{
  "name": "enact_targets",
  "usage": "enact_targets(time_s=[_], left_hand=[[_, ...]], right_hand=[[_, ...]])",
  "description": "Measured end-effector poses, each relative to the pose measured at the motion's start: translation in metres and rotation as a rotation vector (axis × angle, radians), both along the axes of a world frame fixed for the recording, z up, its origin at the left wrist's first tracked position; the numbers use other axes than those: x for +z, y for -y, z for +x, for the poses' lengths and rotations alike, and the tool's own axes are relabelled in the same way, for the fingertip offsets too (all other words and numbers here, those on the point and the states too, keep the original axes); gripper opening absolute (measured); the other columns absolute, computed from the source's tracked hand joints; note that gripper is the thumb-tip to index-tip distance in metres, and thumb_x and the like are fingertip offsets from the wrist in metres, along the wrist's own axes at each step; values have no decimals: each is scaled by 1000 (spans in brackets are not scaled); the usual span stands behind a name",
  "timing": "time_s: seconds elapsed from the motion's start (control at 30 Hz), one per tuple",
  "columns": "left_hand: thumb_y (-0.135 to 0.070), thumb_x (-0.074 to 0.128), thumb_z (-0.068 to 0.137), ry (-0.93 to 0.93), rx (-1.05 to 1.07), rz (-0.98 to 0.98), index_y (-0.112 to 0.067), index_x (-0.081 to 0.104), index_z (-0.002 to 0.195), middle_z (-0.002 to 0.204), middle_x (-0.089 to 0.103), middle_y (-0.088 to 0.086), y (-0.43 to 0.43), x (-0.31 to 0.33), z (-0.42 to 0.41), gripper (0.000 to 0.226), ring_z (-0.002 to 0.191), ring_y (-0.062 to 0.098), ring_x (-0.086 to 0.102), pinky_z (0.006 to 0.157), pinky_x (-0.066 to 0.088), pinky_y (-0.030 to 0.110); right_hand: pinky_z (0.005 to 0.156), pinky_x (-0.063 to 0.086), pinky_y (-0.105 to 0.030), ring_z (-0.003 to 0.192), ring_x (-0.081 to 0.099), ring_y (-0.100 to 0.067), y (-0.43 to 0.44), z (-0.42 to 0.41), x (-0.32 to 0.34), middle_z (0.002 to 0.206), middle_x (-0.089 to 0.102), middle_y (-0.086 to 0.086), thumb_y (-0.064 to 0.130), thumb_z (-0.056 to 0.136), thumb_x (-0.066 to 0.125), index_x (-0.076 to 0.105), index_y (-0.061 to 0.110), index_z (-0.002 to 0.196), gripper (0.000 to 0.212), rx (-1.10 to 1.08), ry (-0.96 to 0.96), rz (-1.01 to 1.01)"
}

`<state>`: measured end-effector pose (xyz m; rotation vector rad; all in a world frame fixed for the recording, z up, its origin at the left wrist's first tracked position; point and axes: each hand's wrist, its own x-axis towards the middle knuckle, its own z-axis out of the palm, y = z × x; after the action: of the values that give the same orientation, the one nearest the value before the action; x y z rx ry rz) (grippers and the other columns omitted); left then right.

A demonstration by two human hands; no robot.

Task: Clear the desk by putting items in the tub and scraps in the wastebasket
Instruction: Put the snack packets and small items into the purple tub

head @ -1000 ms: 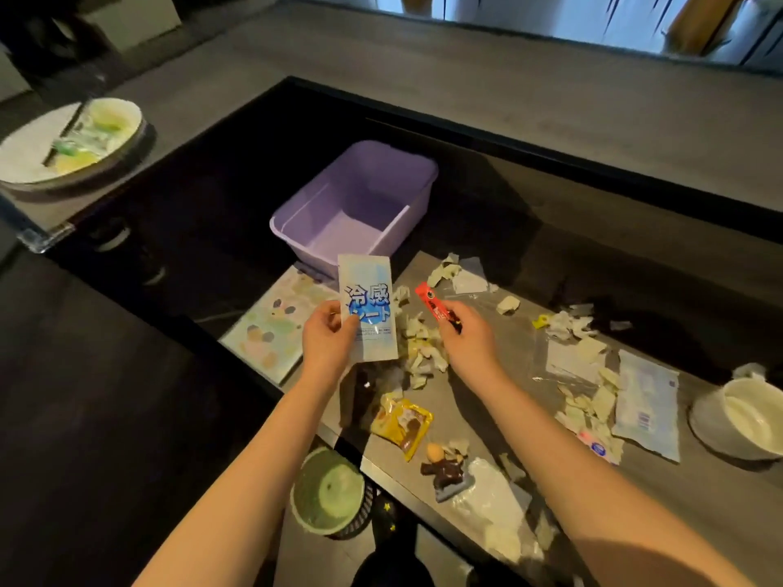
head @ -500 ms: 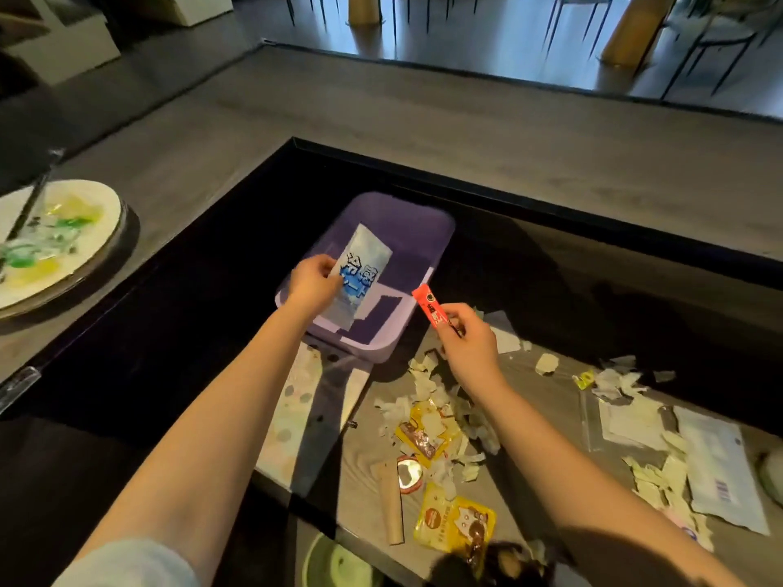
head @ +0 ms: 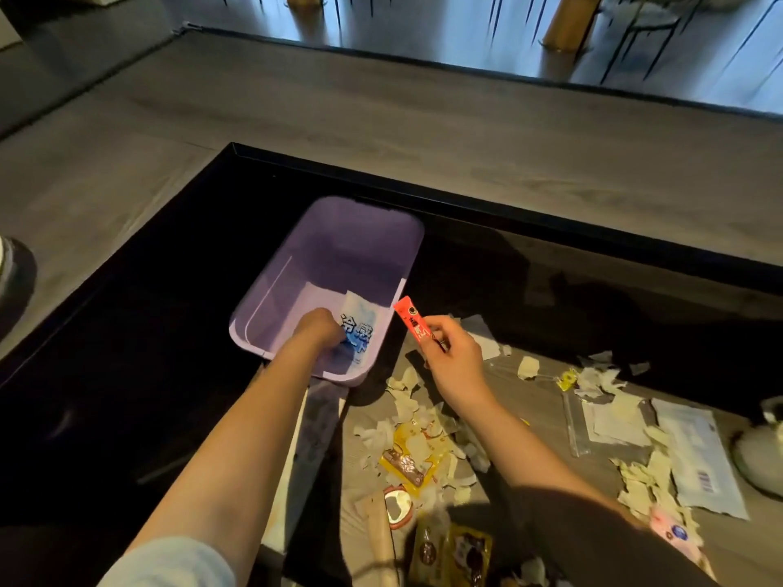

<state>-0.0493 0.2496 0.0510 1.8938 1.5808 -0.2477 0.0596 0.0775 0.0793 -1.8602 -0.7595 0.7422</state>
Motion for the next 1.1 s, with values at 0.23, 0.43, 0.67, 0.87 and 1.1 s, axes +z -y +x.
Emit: enact_targets(time_s=[0.23, 0.43, 0.67, 0.87, 1.1], left_hand=[[-28, 54, 91, 190, 2, 232, -8, 58, 120, 123, 61, 10, 7, 15, -5, 35, 112, 27, 56, 84, 43, 32], [-26, 56, 91, 800, 90, -38, -13, 65, 92, 97, 63, 7, 46, 42, -9, 15, 89, 17, 59, 72, 47, 22], [-10, 47, 94, 768, 180, 141, -18, 50, 72, 77, 52, 8, 2, 42, -18, 23, 73, 20, 48, 72, 39, 35], [-11, 44, 92, 132, -119, 172, -2, 60, 97, 107, 63, 25, -58, 16, -23, 18, 100, 38, 59, 79, 45, 40], [-7, 47, 90, -219, -288, 40, 5, 59, 107, 107, 66, 24, -50, -12, -17, 24, 94, 38, 66, 74, 54, 38]], right_hand=[[67, 53, -24, 80, 64, -11, -13, -5, 7, 93, 68, -4, 8, 91, 58, 51, 17, 105, 18, 15, -55, 46], [63, 54, -27, 71, 64, -13, -32, -20, 10, 85, 67, -9, 8, 89, 60, 49, 14, 93, 14, 44, -74, 82], [72, 51, -37, 74, 63, -23, -35, -27, 3, 73, 64, -9, 5, 88, 57, 51, 18, 94, 15, 145, 17, 64], [68, 48, -29, 74, 61, -17, -5, 2, -22, 72, 61, 3, 5, 89, 54, 54, 21, 103, 21, 57, 64, -56], [69, 51, -43, 75, 61, -26, 34, 36, -50, 77, 61, -7, 11, 91, 54, 56, 27, 97, 17, -3, 186, -257]])
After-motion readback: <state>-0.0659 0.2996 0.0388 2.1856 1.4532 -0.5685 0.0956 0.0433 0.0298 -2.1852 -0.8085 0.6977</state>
